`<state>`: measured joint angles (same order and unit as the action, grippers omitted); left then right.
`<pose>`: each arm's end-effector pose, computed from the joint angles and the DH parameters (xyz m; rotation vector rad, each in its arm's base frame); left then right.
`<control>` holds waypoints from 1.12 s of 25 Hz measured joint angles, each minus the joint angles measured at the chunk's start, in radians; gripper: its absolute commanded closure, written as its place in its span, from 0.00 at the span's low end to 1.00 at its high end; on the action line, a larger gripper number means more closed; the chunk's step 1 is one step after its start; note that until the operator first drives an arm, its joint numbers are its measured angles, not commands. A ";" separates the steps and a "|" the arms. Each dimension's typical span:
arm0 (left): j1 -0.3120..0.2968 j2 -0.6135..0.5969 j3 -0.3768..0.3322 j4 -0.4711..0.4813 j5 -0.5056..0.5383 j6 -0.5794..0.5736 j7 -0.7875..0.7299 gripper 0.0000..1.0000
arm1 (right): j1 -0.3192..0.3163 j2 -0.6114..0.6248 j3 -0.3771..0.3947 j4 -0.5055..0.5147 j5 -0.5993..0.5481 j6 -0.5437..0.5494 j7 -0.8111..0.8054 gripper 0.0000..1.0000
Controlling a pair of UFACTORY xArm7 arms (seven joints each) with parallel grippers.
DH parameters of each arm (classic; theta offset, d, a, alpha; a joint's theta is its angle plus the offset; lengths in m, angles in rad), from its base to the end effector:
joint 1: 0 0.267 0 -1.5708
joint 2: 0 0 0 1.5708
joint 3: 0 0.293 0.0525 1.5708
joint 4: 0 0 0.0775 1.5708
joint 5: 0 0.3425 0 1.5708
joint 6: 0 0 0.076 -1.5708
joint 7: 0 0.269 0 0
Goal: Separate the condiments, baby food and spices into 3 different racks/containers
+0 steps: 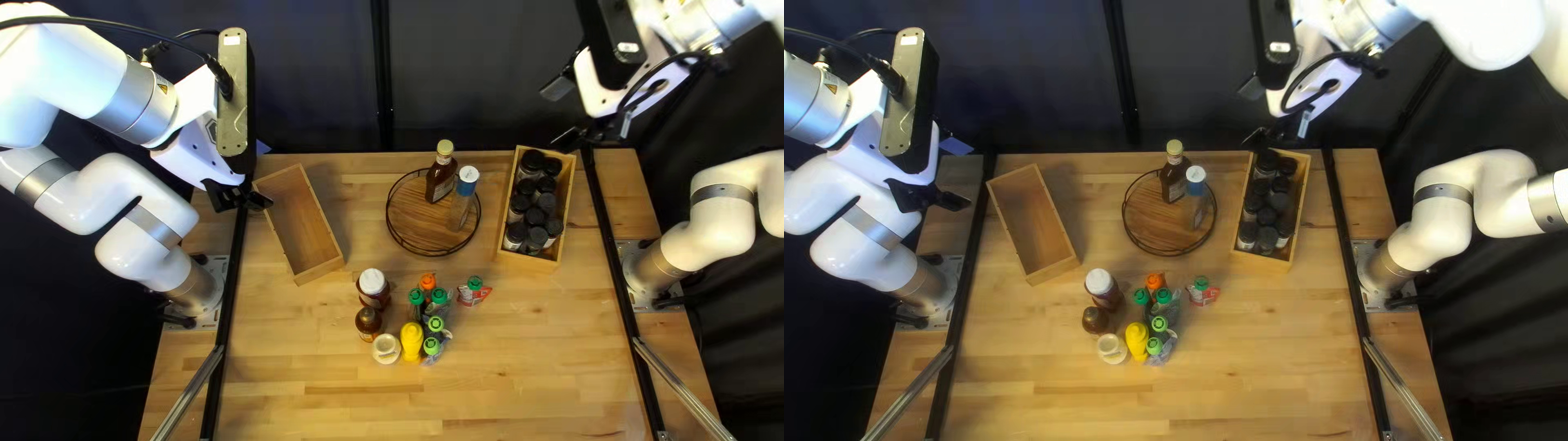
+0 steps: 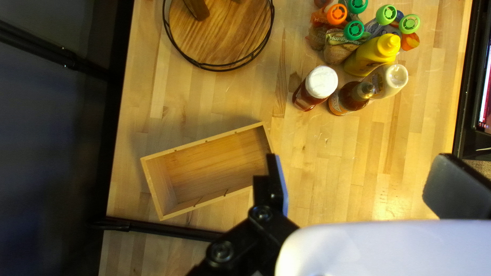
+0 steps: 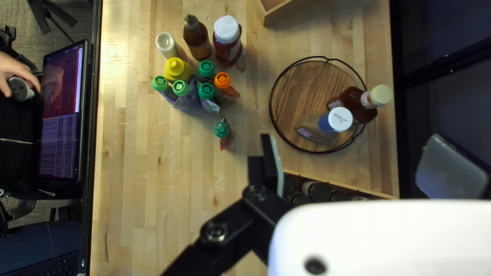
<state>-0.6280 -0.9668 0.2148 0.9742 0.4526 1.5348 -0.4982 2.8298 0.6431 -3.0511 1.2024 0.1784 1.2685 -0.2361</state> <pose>0.2909 0.0124 0.4543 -2.9959 -0.1531 -0.7091 0.3870 -0.0376 0.5167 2.9974 0.0151 0.9059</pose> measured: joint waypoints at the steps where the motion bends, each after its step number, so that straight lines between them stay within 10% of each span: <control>1: 0.000 0.000 0.000 0.000 0.000 0.000 0.000 0.00 | 0.000 0.000 0.000 0.000 0.000 0.000 0.000 0.00; 19: -0.008 0.052 0.005 0.008 -0.008 -0.071 -0.040 0.00 | 0.000 0.000 0.000 0.000 0.000 0.000 0.000 0.00; 28: -0.126 0.278 0.127 0.048 -0.103 -0.206 0.068 0.00 | 0.000 0.000 0.000 0.000 0.000 0.000 0.000 0.00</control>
<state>-0.7538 -0.6889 0.3419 1.0219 0.3491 1.3288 -0.4306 2.8298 0.6432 -3.0511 1.2022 0.1785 1.2684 -0.2362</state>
